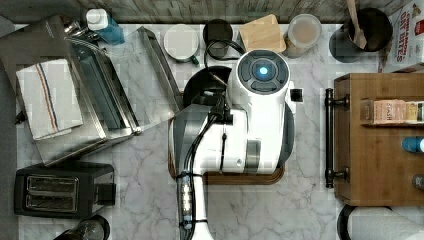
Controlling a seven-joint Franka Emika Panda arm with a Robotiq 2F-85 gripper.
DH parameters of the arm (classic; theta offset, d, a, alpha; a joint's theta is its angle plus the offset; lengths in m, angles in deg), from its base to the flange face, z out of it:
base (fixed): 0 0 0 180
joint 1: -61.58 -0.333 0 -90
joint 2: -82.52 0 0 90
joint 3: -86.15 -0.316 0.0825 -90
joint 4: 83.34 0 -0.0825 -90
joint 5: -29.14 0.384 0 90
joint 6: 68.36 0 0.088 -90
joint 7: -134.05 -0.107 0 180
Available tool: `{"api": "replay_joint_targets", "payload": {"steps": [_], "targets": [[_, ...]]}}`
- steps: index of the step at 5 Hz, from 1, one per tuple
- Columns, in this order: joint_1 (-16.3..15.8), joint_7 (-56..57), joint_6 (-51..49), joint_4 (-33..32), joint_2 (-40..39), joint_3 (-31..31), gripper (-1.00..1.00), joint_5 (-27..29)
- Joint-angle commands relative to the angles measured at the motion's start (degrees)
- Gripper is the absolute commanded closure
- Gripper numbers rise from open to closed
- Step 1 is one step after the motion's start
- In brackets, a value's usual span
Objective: Put the bowl in the oven.
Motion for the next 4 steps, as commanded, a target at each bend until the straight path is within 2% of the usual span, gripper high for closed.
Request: {"api": "replay_joint_targets", "payload": {"steps": [1, 2, 3, 4], "targets": [[-0.3, 4.86, 0.46, 4.24, -3.3, -0.82, 1.0, -0.48], [-2.29, 18.77, 7.01, 7.64, -5.79, -3.03, 1.0, -4.12], [-3.98, 30.55, 12.57, 12.47, -9.03, -5.73, 1.0, -3.65], [-6.07, 35.97, 22.07, 10.14, -7.68, -7.06, 1.0, -4.44]]}}
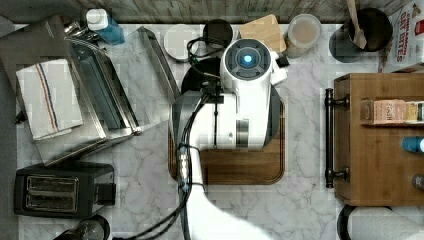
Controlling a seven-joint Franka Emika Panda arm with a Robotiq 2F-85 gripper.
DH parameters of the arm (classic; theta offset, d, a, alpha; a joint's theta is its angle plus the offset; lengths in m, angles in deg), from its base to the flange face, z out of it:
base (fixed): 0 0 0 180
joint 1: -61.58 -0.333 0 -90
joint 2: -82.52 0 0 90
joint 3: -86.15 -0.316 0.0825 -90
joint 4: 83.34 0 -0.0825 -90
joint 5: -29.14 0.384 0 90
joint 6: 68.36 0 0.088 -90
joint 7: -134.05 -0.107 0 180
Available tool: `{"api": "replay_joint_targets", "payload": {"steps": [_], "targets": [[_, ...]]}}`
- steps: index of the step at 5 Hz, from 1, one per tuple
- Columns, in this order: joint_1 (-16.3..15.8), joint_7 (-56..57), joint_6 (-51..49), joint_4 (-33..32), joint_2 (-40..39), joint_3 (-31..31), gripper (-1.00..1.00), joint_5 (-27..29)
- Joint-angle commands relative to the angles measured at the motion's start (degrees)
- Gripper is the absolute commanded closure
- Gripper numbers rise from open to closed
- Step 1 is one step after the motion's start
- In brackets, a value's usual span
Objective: Put the bowl in the oven.
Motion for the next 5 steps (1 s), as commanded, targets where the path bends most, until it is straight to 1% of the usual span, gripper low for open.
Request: {"api": "replay_joint_targets", "payload": {"steps": [1, 2, 3, 4, 5], "targets": [[-5.92, 14.64, 11.03, 9.66, -0.34, -7.99, 1.0, -1.0], [-6.27, 17.55, 10.26, 13.4, -4.02, -9.95, 1.0, -2.7], [-8.7, 16.02, 12.91, 14.86, -6.77, -10.36, 1.0, -8.14], [-11.0, 17.17, 10.37, 20.69, -11.96, -10.29, 1.0, -10.74], [-10.35, 19.16, 11.31, 25.16, -17.21, -11.23, 1.0, -9.28]]}}
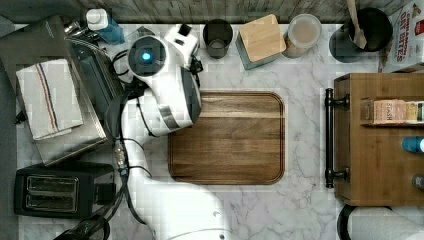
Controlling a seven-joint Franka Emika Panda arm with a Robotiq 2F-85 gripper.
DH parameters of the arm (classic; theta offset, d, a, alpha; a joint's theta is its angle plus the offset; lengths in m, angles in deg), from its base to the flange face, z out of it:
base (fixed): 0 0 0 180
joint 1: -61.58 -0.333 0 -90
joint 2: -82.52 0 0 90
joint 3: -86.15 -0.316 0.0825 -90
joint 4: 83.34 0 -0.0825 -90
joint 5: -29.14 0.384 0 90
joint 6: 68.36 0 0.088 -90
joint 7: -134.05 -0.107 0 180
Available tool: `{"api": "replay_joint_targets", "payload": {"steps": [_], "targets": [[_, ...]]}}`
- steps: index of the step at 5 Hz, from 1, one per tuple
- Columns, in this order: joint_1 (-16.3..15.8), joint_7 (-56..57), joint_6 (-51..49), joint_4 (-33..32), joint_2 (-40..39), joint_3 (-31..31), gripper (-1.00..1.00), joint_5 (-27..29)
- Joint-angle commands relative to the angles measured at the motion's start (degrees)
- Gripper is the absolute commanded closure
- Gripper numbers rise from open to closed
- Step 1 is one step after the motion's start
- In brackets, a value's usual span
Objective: Put the bowl in the oven.
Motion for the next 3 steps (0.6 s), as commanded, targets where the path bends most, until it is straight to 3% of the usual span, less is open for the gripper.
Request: {"api": "replay_joint_targets", "payload": {"steps": [1, 3], "targets": [[-1.67, 8.18, -1.73, 24.13, -10.41, -5.21, 1.0, 3.22], [3.89, 18.05, -8.91, 30.76, -16.63, -12.5, 1.0, 14.1]]}}
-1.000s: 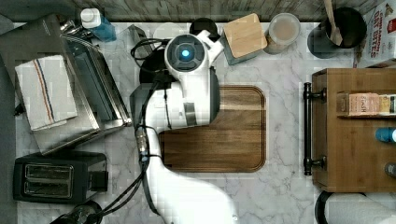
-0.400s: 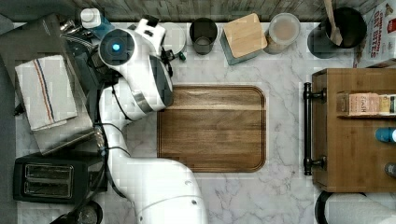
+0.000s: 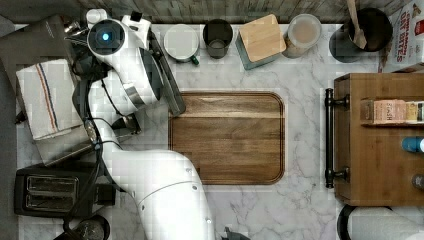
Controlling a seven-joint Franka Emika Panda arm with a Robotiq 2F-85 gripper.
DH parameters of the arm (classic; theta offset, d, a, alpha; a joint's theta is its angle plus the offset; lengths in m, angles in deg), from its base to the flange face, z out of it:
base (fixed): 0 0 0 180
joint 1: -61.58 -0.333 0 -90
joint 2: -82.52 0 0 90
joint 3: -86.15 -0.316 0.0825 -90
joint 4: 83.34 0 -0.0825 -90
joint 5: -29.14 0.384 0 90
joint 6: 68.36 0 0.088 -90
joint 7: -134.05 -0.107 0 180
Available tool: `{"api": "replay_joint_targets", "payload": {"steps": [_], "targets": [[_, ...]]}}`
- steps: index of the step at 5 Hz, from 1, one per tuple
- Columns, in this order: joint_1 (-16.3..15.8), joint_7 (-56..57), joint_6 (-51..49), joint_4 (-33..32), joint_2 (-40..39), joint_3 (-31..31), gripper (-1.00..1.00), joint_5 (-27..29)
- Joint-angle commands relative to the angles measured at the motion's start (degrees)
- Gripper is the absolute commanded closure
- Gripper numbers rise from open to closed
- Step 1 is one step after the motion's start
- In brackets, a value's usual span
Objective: Put the bowl in the oven.
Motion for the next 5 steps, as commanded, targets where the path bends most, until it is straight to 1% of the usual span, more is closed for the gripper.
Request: {"api": "replay_joint_targets", "payload": {"steps": [1, 2, 3, 4, 5], "targets": [[8.71, 10.64, -8.5, 11.08, 1.27, -10.81, 1.0, 15.94], [9.11, 11.14, -12.44, 11.61, -0.34, -12.8, 1.0, 19.47], [7.52, 11.01, -12.36, 10.26, -0.82, -13.2, 1.0, 20.25], [5.29, 11.54, -13.21, 14.73, -5.29, -12.45, 1.0, 20.12], [4.08, 11.17, -13.77, 18.35, -9.41, -12.23, 1.0, 19.86]]}}
